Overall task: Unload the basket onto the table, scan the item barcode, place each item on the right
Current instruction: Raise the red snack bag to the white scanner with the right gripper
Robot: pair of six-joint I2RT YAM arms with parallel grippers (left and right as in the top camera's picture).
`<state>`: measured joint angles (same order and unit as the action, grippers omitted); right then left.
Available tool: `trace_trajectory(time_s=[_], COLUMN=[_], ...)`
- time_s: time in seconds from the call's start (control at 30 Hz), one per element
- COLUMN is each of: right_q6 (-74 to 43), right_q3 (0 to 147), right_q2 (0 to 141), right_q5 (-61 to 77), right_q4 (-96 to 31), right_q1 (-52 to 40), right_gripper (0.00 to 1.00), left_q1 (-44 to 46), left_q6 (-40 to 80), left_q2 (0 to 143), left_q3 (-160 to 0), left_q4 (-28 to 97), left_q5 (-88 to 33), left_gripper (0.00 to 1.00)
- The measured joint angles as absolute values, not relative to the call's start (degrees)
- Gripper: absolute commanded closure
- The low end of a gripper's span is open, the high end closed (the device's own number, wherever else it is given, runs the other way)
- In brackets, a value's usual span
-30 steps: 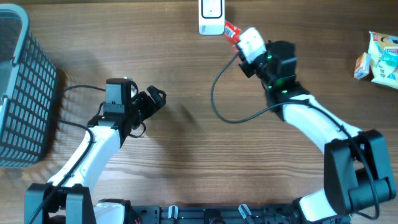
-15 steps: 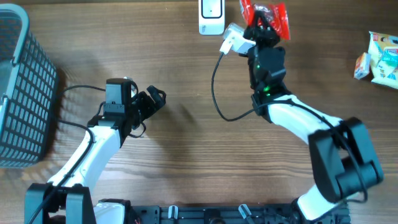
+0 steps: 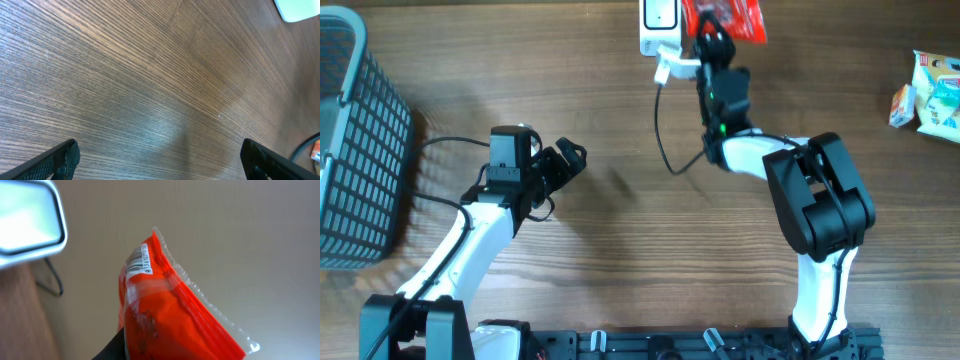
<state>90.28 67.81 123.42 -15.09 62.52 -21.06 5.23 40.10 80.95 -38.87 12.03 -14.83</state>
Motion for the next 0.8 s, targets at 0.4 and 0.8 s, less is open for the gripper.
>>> trace_trajectory(time_s=[0.4, 0.8], right_q6=[86.83, 86.87], right_q3=[85.56, 88.55], right_q2=[129.36, 140.81], right_q5=[-6.42, -5.58], right_q4=[52.69, 52.34], right_q1=[-21.06, -21.08], right_gripper=[0.96, 0.96], left_q1=[5.23, 5.23], left_q6=[40.1, 40.1], left_q2=[80.95, 80.95], left_q3=[-38.89, -38.87], left_q4=[12.05, 12.05], left_q5=[-14.83, -14.83], left_gripper=[0.0, 0.0])
